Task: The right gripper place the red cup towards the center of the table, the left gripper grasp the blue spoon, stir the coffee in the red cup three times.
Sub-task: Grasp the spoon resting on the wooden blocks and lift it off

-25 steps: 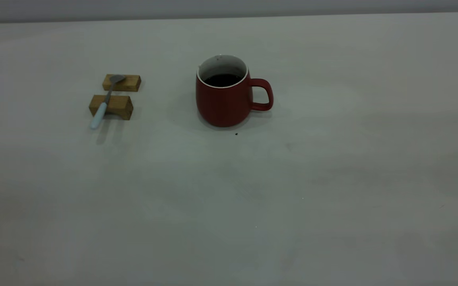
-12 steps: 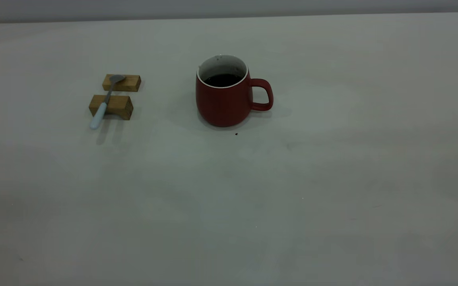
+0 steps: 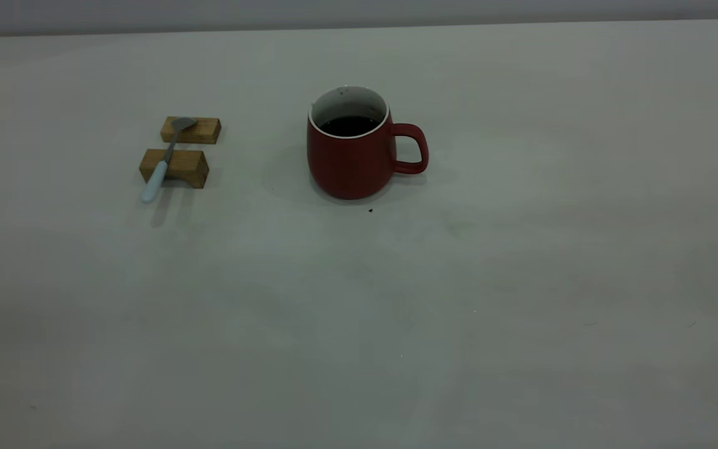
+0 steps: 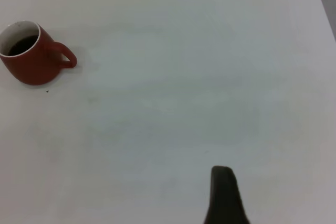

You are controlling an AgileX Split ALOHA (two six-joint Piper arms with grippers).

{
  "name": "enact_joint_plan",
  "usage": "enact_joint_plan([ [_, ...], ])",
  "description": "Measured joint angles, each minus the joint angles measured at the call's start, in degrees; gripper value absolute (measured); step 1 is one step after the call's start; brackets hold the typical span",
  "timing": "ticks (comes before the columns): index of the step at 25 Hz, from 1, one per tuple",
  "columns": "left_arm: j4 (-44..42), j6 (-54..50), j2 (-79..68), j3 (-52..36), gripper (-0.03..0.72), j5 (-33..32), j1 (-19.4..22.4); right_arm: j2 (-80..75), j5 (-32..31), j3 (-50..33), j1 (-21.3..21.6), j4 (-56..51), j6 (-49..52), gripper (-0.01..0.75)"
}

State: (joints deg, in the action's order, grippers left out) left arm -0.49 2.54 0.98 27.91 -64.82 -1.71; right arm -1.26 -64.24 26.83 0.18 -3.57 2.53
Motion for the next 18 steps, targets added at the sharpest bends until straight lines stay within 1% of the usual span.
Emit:
enact_joint_plan([
  [9,0.00,-0.82,0.00,0.08,0.320,0.11,0.00,0.00,0.00,0.00,0.00,0.00,0.00,0.570],
  [12,0.00,-1.42,-4.00,1.71,0.327,0.87,0.00,0.00,0.00,0.00,0.00,-0.05,0.00,0.570],
  [15,0.00,-1.55,-12.54,4.28,0.370,2.03,0.00,0.04,0.00,0.00,0.00,-0.05,0.00,0.570],
  [18,0.00,-2.54,-23.78,6.64,0.441,5.21,0.00,0.04,0.00,0.00,0.00,-0.05,0.00,0.570],
])
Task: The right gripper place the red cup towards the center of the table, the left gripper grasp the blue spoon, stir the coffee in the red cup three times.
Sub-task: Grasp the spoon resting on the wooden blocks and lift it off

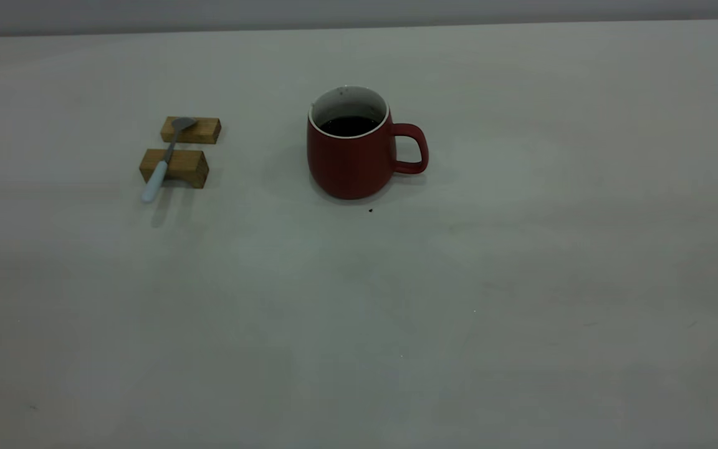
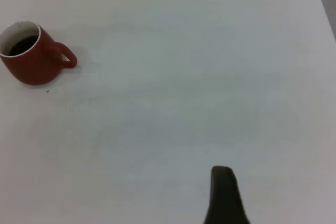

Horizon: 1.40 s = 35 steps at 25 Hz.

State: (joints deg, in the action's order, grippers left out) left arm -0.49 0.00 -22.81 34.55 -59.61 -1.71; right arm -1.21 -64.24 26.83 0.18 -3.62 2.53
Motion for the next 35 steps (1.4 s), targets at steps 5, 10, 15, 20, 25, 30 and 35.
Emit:
enact_joint_plan([
  [5,0.13,-3.58,-19.45,3.15,0.529,9.43,0.00,0.01,0.00,0.00,0.00,0.00,0.00,0.570],
  [10,2.72,-4.80,-40.80,8.21,0.537,16.79,0.00,0.01,0.00,0.00,0.00,0.00,0.00,0.570],
  [15,5.14,-4.69,-63.45,17.78,0.541,19.40,-0.39,0.01,0.00,0.00,0.00,0.00,0.00,0.570],
  [20,5.54,-3.72,-81.91,27.99,0.541,20.84,-2.91,0.01,0.00,0.00,0.00,0.00,0.00,0.570],
  [25,5.85,-3.72,-95.50,37.14,0.541,21.40,-4.42,0.01,0.00,0.00,0.00,0.00,0.00,0.570],
  [30,5.80,-3.73,-102.75,41.93,0.541,22.77,-4.85,0.01,0.00,0.00,0.00,0.00,0.00,0.570],
  [35,5.91,-3.73,-107.71,44.99,0.541,23.39,-5.32,0.01,0.00,0.00,0.00,0.00,0.00,0.570],
])
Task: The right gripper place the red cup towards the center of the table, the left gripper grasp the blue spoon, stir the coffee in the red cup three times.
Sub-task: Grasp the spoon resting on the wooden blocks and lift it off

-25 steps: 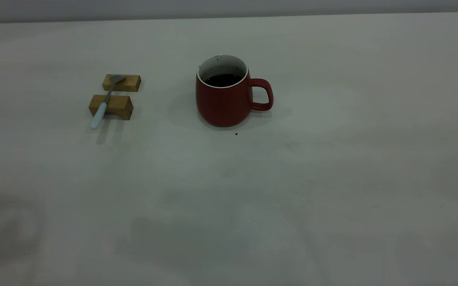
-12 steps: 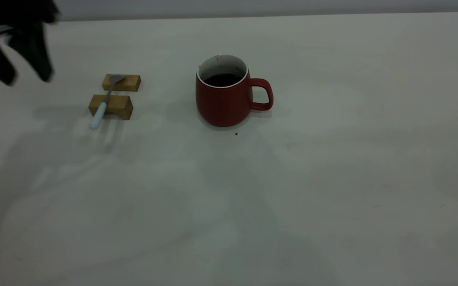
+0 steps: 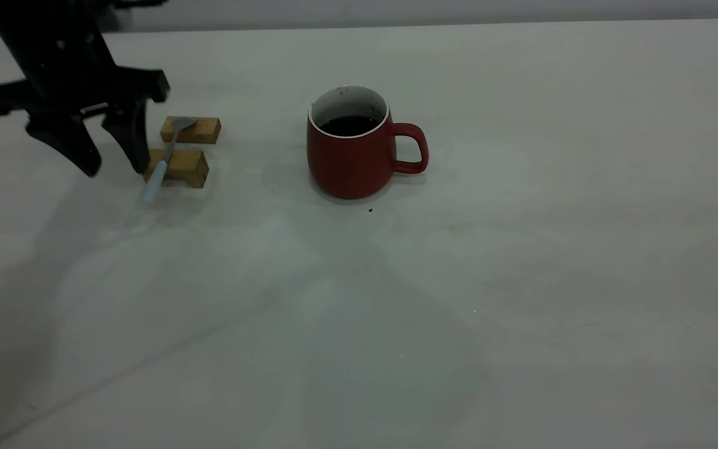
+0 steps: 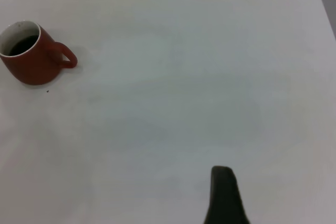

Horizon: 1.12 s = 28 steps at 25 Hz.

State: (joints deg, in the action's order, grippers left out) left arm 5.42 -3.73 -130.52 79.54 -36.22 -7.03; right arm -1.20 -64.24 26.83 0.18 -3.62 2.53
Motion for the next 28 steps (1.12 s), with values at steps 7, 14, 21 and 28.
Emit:
enact_joint_plan([
  [7,0.83,0.16,-3.93,2.74,0.541,1.18,-1.34,0.00,-0.05,0.00,0.00,0.00,0.00,0.570],
  [14,0.90,0.16,-5.70,3.39,0.541,2.33,-1.52,0.00,-0.05,0.00,0.00,0.00,0.00,0.570],
  [21,0.90,0.16,-8.78,5.27,0.541,3.47,-1.52,0.00,-0.05,0.00,0.00,-0.06,0.00,0.570],
  [28,1.01,0.16,-10.59,7.87,0.496,3.70,-1.52,0.00,-0.05,0.00,0.00,-0.13,0.00,0.570],
])
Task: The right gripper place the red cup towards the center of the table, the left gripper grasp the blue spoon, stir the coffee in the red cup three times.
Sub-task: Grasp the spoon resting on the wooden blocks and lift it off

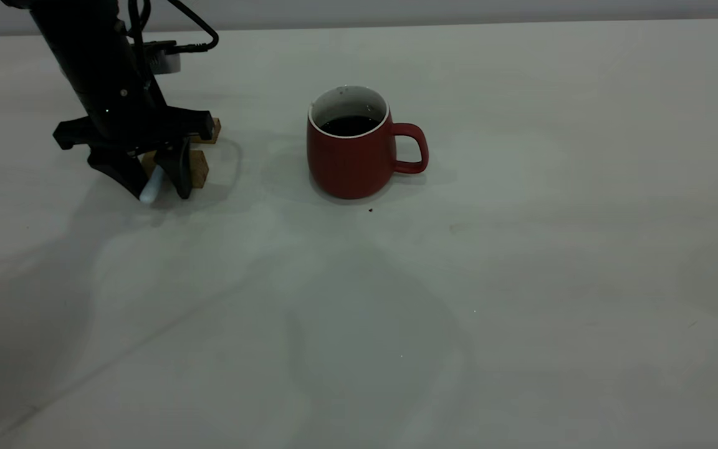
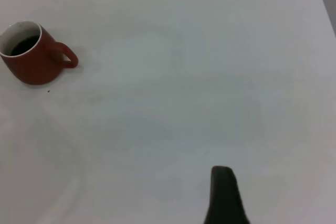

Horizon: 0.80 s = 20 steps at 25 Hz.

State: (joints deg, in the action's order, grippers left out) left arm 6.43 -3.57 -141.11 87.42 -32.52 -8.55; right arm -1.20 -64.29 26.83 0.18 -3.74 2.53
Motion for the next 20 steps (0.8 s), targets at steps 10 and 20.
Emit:
enact_joint_plan([
  [10,0.37,-0.11,-0.07,0.13,0.188,-0.44,0.00,0.00,0.00,0.00,0.00,0.00,0.00,0.570],
  [20,10.14,-0.16,9.11,3.89,0.114,-12.85,0.00,0.00,0.00,0.00,0.00,0.00,0.00,0.570],
])
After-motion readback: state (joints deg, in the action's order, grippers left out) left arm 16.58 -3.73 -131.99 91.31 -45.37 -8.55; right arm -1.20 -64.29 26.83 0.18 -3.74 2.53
